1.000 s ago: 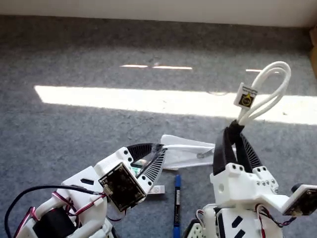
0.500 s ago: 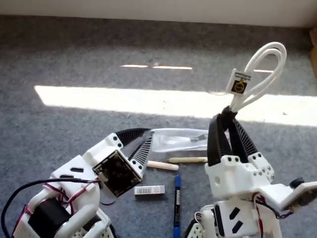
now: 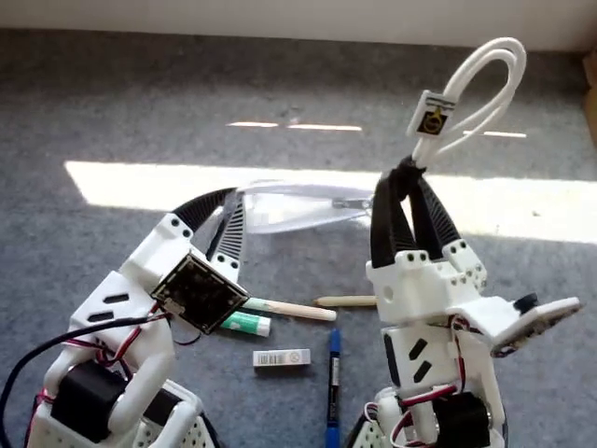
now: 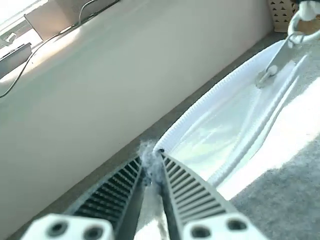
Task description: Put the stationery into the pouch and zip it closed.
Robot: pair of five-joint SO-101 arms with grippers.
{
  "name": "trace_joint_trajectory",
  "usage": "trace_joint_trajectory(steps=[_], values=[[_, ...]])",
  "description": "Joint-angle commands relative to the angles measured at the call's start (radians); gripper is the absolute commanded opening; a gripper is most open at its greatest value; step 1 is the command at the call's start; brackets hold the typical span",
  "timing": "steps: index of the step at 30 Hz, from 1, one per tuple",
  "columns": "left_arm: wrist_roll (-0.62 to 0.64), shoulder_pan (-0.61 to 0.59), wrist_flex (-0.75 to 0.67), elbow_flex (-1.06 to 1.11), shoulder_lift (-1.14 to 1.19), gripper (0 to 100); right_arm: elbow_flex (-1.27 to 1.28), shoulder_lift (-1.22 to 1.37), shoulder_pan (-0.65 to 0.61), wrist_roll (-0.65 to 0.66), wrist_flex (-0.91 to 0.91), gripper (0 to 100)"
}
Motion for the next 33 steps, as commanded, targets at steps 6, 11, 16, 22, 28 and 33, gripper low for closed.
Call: trace_joint_trajectory(steps=[6, 11, 16, 22, 28, 33], values=[[-0.071, -0.088, -0.04, 0.05, -0.007, 1, 0.021, 0.191, -0.09, -0.008, -0.028, 0.4], [-0.094, -0.088, -0.035, 0.148, -0.007, 1, 0.087, 0.163, -0.145, -0.006, -0.004, 0.4], [-0.092, -0.088, 0.058, 0.163, -0.007, 2, 0.101, 0.107, -0.191, -0.005, 0.11, 0.4], [0.101, -0.127, 0.264, 0.024, -0.007, 20, 0.111, 0.03, -0.191, -0.005, 0.147, 0.4], [0.123, -0.219, 0.381, -0.073, 0.004, 21, 0.111, 0.008, -0.189, -0.006, 0.157, 0.4], [0.123, -0.278, 0.393, -0.004, 0.004, 21, 0.111, 0.007, -0.189, -0.009, 0.157, 0.4]])
